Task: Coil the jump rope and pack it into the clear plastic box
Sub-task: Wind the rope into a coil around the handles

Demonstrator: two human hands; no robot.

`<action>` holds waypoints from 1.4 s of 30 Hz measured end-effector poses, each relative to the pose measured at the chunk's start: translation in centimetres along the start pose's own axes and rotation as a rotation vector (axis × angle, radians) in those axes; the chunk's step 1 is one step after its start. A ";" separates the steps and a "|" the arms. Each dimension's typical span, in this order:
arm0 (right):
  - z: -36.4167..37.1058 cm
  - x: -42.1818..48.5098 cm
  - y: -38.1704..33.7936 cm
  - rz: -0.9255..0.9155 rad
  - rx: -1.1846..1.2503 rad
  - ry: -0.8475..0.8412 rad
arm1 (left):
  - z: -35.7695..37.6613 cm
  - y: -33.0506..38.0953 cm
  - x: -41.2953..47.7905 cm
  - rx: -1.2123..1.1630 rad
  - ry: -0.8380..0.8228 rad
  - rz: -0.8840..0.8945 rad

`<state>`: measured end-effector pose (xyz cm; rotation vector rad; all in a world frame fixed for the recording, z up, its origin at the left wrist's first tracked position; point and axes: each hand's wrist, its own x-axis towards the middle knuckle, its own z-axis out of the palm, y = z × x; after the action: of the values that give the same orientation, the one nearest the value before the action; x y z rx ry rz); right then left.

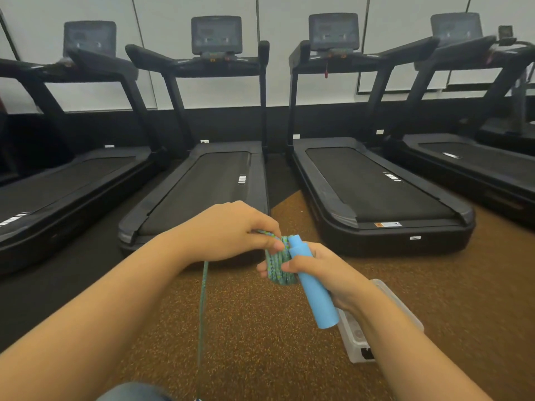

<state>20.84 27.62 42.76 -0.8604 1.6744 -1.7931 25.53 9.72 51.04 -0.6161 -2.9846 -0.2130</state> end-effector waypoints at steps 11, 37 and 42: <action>1.2 0.2 1.4 -0.031 0.049 0.016 | 3.2 -2.3 1.8 -0.475 0.078 -0.035; 1.9 1.1 -1.4 -0.243 0.055 0.374 | 13.9 -0.4 3.4 -1.712 0.190 -0.282; 1.7 1.2 -1.5 -0.208 0.032 0.403 | 14.1 -0.2 2.6 -1.584 0.123 -0.245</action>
<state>21.40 25.79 44.37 -0.7143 1.8450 -2.2483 22.27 12.72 37.39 -0.1960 -2.1267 -2.4834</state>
